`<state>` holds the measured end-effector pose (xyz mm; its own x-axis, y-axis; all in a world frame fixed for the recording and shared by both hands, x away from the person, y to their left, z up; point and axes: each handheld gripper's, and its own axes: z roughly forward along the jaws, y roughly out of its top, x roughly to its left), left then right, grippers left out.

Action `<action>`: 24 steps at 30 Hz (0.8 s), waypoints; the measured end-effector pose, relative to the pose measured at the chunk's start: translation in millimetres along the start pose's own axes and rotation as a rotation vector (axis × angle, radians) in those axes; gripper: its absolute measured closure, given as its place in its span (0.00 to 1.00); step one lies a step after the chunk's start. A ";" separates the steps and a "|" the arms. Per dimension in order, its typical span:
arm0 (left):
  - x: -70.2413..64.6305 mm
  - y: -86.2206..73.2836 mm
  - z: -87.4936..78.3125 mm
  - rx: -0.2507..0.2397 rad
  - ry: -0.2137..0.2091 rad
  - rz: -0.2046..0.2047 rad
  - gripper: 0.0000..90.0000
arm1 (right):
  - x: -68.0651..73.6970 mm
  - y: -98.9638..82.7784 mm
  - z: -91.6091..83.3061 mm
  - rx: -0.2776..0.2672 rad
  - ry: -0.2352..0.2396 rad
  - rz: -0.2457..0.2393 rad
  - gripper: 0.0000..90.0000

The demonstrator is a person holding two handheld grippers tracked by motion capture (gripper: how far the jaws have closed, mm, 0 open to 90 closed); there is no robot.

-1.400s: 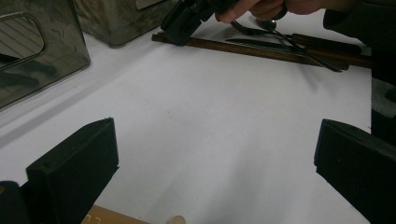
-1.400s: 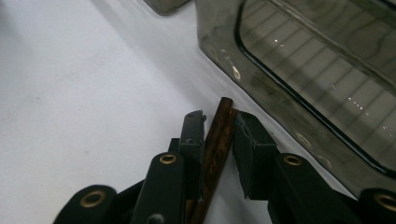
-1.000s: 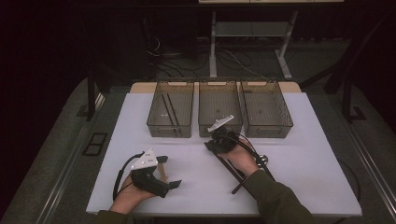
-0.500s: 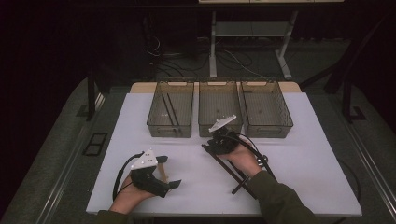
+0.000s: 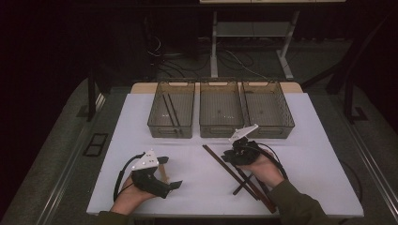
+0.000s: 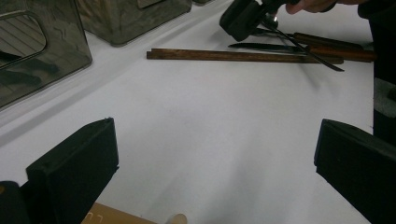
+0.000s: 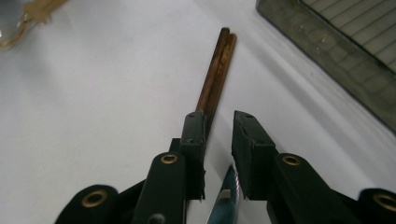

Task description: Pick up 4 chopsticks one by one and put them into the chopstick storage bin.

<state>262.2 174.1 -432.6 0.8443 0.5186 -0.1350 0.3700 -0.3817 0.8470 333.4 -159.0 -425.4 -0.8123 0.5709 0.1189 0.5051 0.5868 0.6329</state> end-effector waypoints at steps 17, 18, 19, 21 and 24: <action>0.5 -0.3 -0.6 0.002 0.004 0.001 0.00 | 15.2 -21.4 -7.8 0.018 0.015 -0.021 0.89; 0.4 -0.3 -0.7 0.002 0.004 0.002 0.00 | 15.5 -21.6 -7.5 0.018 0.018 -0.024 0.90; 0.3 -0.2 -0.7 0.002 0.004 0.003 0.00 | 15.9 -21.6 -7.2 0.019 0.022 -0.025 0.90; 0.2 -0.2 -0.5 0.001 0.004 0.002 0.00 | 16.9 -21.8 -5.8 0.025 0.023 -0.024 0.90; -0.1 -0.2 -0.4 0.002 0.003 0.002 0.00 | 18.0 -22.2 -3.7 0.028 0.024 -0.030 0.90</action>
<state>261.9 174.4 -432.5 0.8436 0.5206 -0.1318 0.3693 -0.3842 0.8462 306.5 -163.9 -434.5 -0.8337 0.5394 0.1186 0.4881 0.6192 0.6150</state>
